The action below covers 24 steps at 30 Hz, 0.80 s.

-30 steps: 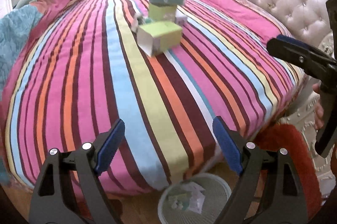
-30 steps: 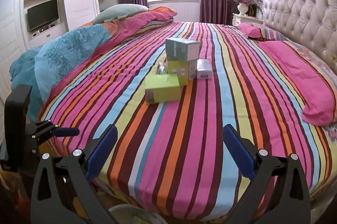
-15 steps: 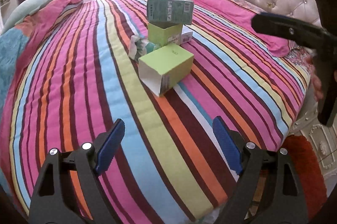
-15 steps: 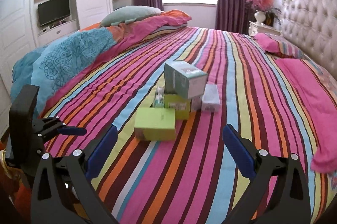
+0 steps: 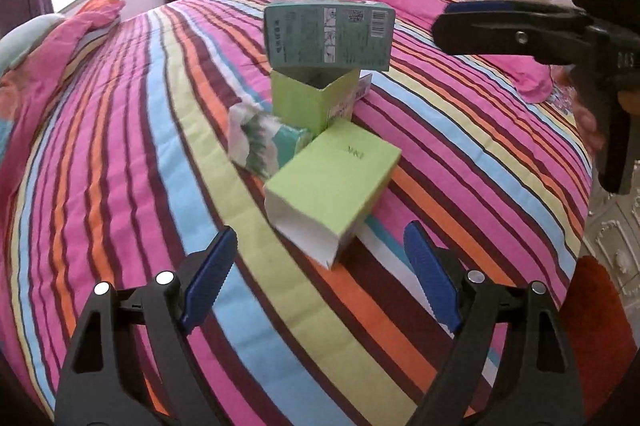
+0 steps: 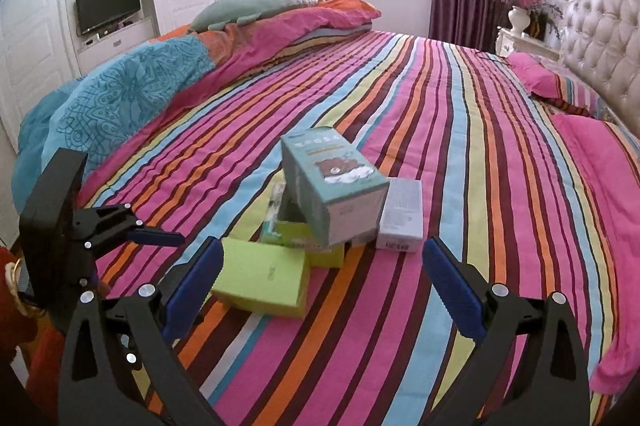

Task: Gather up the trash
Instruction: 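Grasp the green DHC box with the left tool while the right tool grasps the teal bear box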

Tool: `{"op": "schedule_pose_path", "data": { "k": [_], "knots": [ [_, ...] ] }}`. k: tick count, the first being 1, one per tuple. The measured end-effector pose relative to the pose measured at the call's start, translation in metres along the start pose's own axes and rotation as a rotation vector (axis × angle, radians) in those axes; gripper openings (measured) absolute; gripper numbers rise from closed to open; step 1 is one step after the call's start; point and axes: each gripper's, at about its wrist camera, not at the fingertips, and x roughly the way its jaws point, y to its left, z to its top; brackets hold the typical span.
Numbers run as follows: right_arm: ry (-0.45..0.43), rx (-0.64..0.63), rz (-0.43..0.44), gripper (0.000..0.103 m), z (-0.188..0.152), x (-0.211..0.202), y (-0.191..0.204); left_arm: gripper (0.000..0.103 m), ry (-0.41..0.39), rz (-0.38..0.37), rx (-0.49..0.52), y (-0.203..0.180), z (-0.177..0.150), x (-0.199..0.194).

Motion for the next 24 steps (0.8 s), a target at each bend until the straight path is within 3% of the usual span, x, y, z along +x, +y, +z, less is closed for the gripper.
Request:
{"op": "schedule_pose_path", "data": {
  "k": [8,24],
  "knots": [
    [0.043,-0.079,0.019,0.095,0.015,0.026,-0.001,0.083,0.042,-0.041,0.091,0.008,0.015,0.025],
    [0.098,-0.088,0.095,0.095,0.038,0.065,-0.006,0.083,0.087,-0.114,0.083,0.009,0.031,0.056]
  ]
}}
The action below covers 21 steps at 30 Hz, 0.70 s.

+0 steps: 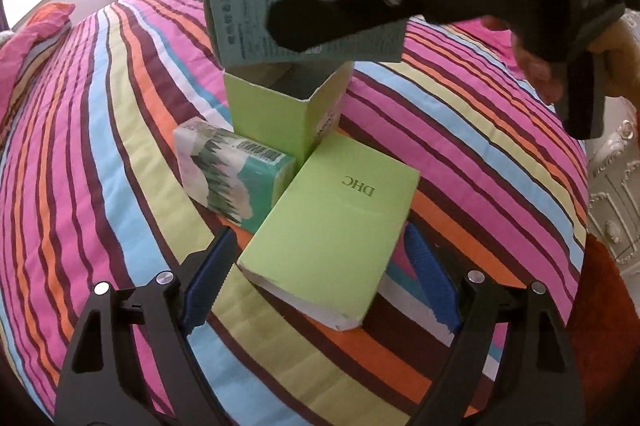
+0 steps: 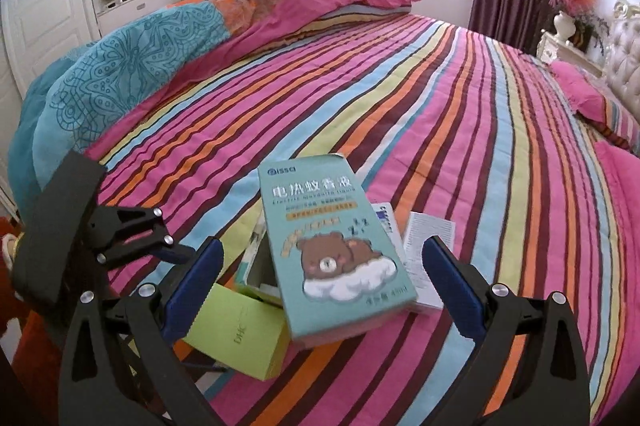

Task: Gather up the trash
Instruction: 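Grasp the green DHC box with the left tool while the right tool grasps the teal bear box, then carry the green box and the teal bear box down over the wastebasket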

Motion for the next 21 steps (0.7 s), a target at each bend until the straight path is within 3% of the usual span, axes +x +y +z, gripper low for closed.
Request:
{"op": "schedule_pose_path", "data": {
  "k": [8,10,11,21],
  "knots": [
    [0.035,0.079,0.051,0.09,0.004,0.01,-0.003,0.083,-0.005,-0.015,-0.074,0.0,0.004,0.009],
    [0.062,0.094,0.058,0.06,0.003,0.013,-0.003,0.083,-0.003,-0.023,-0.108,0.0,0.004,0.01],
    [0.072,0.105,0.066,0.053,0.001,0.014,-0.003,0.079,0.001,-0.029,-0.127,0.0,0.004,0.01],
    [0.001,0.271,0.033,0.05,-0.018,-0.012,-0.01,0.065,-0.037,0.031,-0.267,-0.011,-0.016,-0.001]
  ]
}}
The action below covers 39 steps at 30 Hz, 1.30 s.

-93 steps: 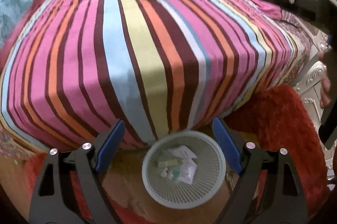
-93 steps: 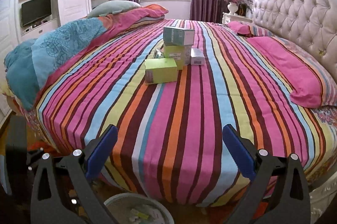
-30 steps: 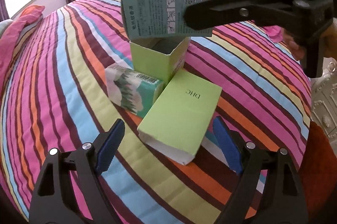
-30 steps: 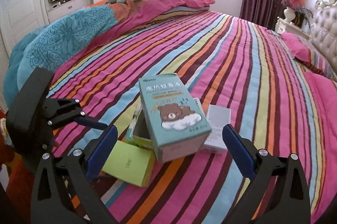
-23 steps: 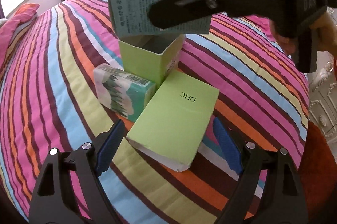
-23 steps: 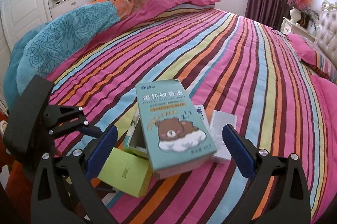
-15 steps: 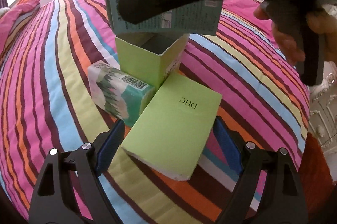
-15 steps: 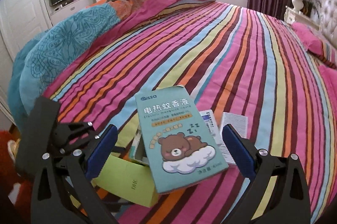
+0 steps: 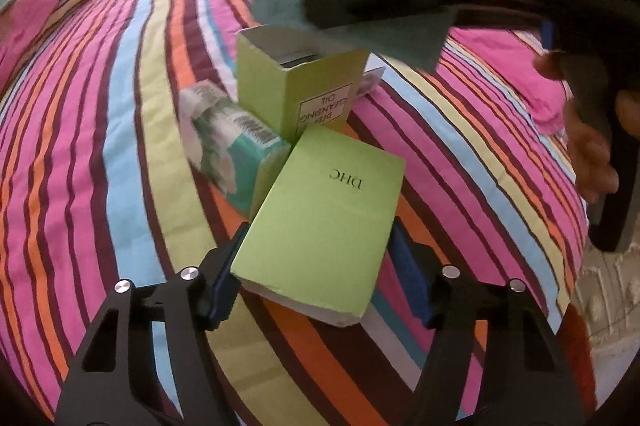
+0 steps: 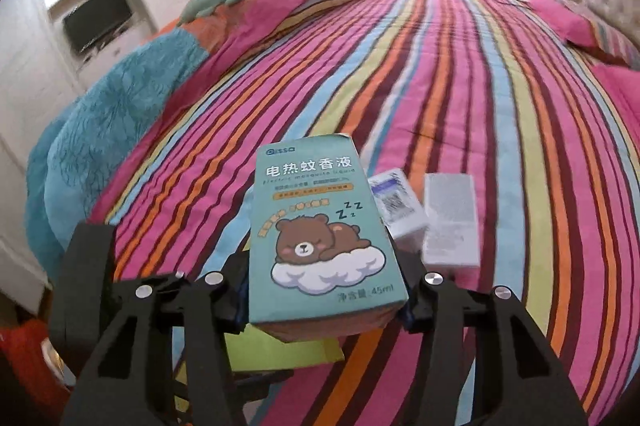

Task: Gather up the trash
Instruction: 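Carry the green box and the teal bear box down over the wastebasket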

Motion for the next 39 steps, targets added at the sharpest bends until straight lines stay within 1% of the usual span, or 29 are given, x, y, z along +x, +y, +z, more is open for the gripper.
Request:
{"op": "schedule_pose_path", "data": {
  "k": [3,4,6,9,15,18,23,28,36,39],
  "knots": [
    [-0.026,0.066,-0.018,0.049,-0.006,-0.013,-0.005,0.065,-0.018,-0.002,-0.033,-0.002,-0.01,-0.009],
    [-0.038,0.094,-0.019,0.047,-0.009,-0.018,-0.007,0.065,-0.026,-0.004,-0.048,-0.001,-0.014,-0.014],
    [-0.056,0.131,-0.018,0.046,-0.015,-0.028,-0.008,0.065,-0.036,-0.007,-0.063,-0.005,-0.019,-0.02],
    [-0.061,0.16,-0.03,0.046,-0.025,-0.037,-0.008,0.065,-0.042,-0.001,-0.062,-0.011,-0.026,-0.029],
    [-0.061,0.235,-0.001,0.046,-0.049,-0.056,-0.008,0.065,-0.045,0.005,-0.085,-0.023,-0.042,-0.052],
    [-0.066,0.239,0.0,0.046,-0.064,-0.071,-0.002,0.065,-0.059,0.003,-0.101,-0.028,-0.055,-0.068],
    [-0.039,0.237,-0.029,0.046,-0.092,-0.087,0.008,0.065,-0.064,0.013,-0.11,-0.036,-0.079,-0.091],
    [-0.012,0.259,-0.021,0.046,-0.122,-0.096,0.016,0.065,-0.07,0.019,-0.113,-0.046,-0.103,-0.112],
    [0.019,0.273,-0.016,0.046,-0.159,-0.106,0.035,0.065,-0.066,0.023,-0.104,-0.057,-0.135,-0.133],
    [0.025,0.259,-0.016,0.046,-0.171,-0.111,0.045,0.065,-0.062,0.021,-0.099,-0.063,-0.149,-0.139]
  ]
}}
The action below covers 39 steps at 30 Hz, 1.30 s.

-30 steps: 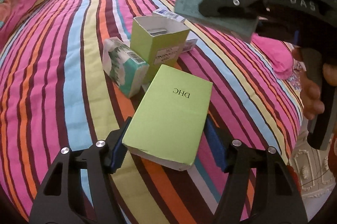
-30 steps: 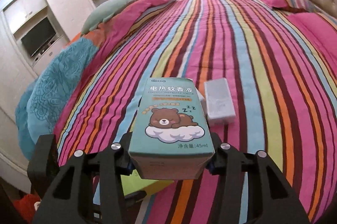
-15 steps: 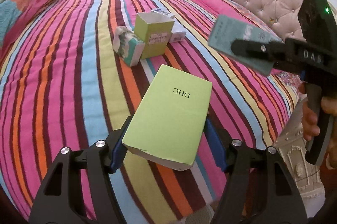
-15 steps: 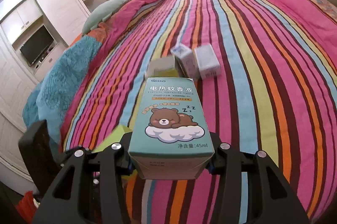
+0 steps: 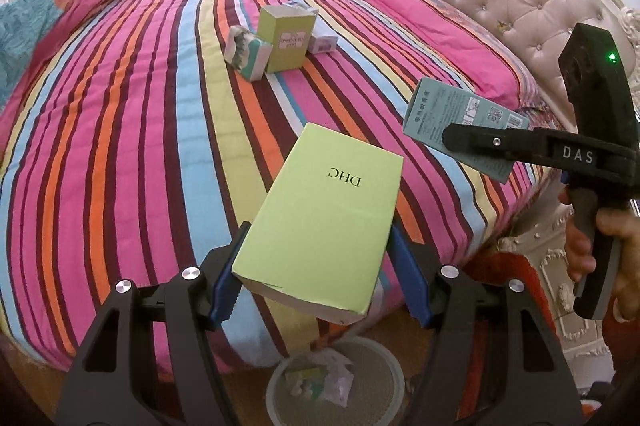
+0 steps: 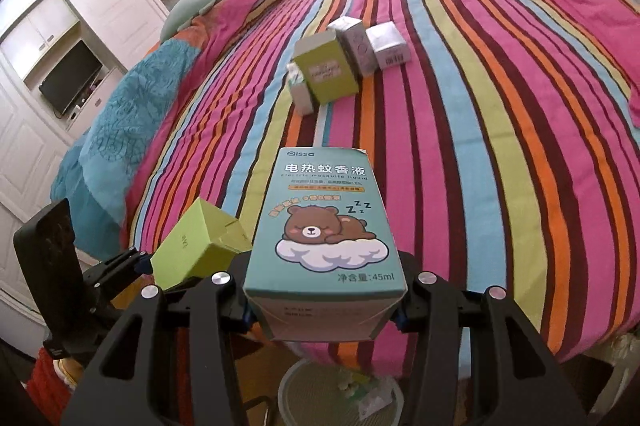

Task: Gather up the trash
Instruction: 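Carry the green box and the teal bear box down over the wastebasket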

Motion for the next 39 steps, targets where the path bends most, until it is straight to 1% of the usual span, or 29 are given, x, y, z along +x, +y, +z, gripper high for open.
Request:
{"op": "schedule_pose_path", "data": {
  "k": [3,9,16,21,29,34,39],
  "knots": [
    [0.008,-0.018,-0.006,0.046,-0.016,-0.003,0.007,0.065,0.008,-0.001,0.006,-0.003,-0.012,-0.003],
    [0.032,-0.007,-0.013,0.046,-0.047,-0.009,0.011,0.065,0.019,-0.007,0.012,-0.01,-0.032,-0.013],
    [0.035,-0.017,-0.003,0.046,-0.075,-0.02,0.02,0.065,0.036,0.014,0.04,-0.017,-0.056,-0.026],
    [0.042,-0.031,-0.002,0.046,-0.092,-0.025,0.027,0.065,0.059,0.015,0.053,-0.024,-0.078,-0.031],
    [0.071,-0.007,-0.013,0.046,-0.116,-0.024,0.027,0.065,0.116,0.01,0.063,-0.031,-0.101,-0.026],
    [0.122,0.04,-0.03,0.046,-0.134,-0.014,0.02,0.065,0.157,-0.008,0.07,-0.035,-0.118,-0.016],
    [0.171,0.049,-0.064,0.046,-0.15,-0.002,0.017,0.065,0.211,-0.012,0.076,-0.035,-0.131,-0.004]
  ]
}}
